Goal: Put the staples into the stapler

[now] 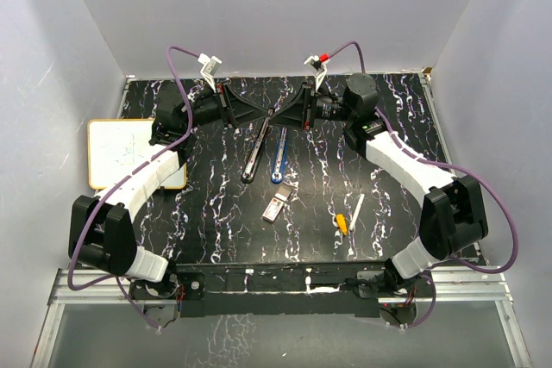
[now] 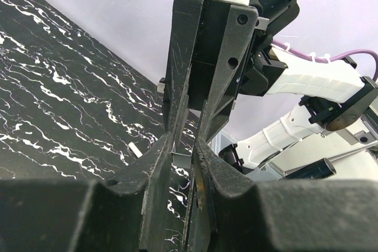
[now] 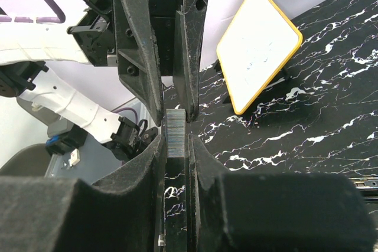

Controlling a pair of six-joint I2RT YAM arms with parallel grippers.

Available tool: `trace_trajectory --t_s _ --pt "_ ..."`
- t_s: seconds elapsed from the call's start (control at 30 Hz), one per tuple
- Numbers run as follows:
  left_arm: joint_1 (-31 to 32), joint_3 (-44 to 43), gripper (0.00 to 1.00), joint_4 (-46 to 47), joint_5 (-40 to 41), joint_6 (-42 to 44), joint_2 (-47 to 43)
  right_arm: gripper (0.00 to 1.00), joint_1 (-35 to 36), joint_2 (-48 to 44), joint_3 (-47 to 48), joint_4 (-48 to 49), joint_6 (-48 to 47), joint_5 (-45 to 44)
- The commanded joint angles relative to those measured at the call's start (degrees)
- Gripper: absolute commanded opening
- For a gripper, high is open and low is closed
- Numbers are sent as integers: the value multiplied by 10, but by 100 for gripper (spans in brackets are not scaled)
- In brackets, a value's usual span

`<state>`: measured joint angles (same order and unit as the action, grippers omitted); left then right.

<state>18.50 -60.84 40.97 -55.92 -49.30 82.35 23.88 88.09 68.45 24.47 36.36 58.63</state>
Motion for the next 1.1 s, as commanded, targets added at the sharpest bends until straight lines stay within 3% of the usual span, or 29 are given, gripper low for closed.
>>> trace_trajectory --t_s 0.0,0.23,0.4,0.67,0.87,1.07 --pt "1 -14 19 7 -1 8 -14 14 -3 -21 4 31 2 -4" --pt "1 -14 6 10 -3 9 -14 16 -3 -21 4 32 2 -2" --pt "2 -15 0 -5 -8 25 -19 28 -3 -25 -4 31 -2 0" --pt "1 -24 0 -53 -10 63 -28 42 -11 -34 -15 29 -11 3" --pt "1 -58 0 -218 25 185 -37 49 -41 -60 -22 -19 -58 -5" --pt "12 -90 0 -404 146 325 -57 50 -83 -87 -17 -133 -155 -67"
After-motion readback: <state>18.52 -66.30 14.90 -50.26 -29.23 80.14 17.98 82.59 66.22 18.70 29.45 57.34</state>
